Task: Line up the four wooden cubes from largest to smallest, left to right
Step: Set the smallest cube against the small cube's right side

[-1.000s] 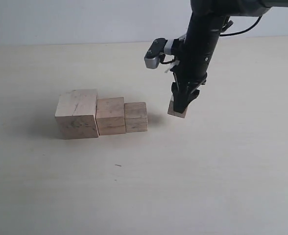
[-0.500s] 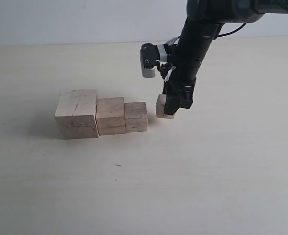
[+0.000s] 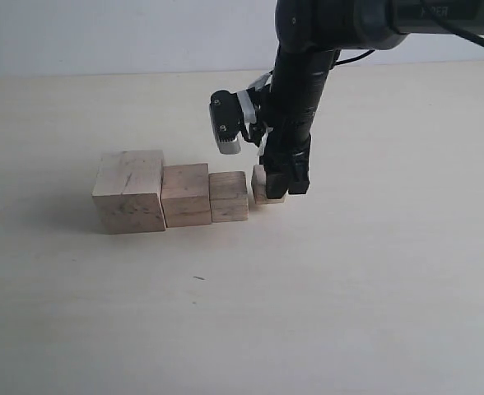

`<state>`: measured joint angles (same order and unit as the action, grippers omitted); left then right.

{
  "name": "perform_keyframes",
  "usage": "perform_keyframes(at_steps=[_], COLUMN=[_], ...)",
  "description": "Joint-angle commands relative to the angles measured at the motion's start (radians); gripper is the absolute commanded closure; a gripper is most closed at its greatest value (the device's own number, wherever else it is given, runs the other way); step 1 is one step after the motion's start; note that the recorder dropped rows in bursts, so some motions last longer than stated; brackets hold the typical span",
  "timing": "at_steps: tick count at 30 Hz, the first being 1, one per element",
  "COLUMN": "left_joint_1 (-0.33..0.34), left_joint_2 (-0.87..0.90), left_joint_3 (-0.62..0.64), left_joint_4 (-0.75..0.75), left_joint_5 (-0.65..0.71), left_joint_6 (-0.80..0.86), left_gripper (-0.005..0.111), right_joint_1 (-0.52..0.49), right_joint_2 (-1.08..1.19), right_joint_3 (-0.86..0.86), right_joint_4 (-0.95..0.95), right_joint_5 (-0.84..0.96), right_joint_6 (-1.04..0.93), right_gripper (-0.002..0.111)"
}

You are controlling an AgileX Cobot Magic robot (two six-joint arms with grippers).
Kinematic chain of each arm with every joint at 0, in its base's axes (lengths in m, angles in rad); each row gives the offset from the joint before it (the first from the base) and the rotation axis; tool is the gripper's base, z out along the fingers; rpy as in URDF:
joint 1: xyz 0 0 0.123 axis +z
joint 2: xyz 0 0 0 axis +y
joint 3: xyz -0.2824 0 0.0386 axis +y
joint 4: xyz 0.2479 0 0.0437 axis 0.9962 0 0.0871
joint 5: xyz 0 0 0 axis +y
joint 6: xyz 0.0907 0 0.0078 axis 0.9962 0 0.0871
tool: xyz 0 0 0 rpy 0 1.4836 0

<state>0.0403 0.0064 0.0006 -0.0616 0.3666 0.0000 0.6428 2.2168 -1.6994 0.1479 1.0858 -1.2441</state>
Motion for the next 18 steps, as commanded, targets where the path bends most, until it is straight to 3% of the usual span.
perform_keyframes(at_steps=[1, 18], left_joint_1=[-0.003, -0.003], left_joint_2=[-0.006, -0.006], left_joint_3=[-0.001, -0.001], left_joint_4=[0.002, 0.002], left_joint_5=[-0.01, -0.01], left_joint_6=[0.0, 0.0], left_gripper=[0.107, 0.107], right_joint_1=[0.002, 0.032], right_joint_2=[0.008, 0.051], right_joint_3=[0.002, 0.002], right_joint_4=[-0.024, 0.027], right_joint_5=[-0.018, -0.041], right_joint_6=[0.018, 0.044], right_gripper=[0.108, 0.108])
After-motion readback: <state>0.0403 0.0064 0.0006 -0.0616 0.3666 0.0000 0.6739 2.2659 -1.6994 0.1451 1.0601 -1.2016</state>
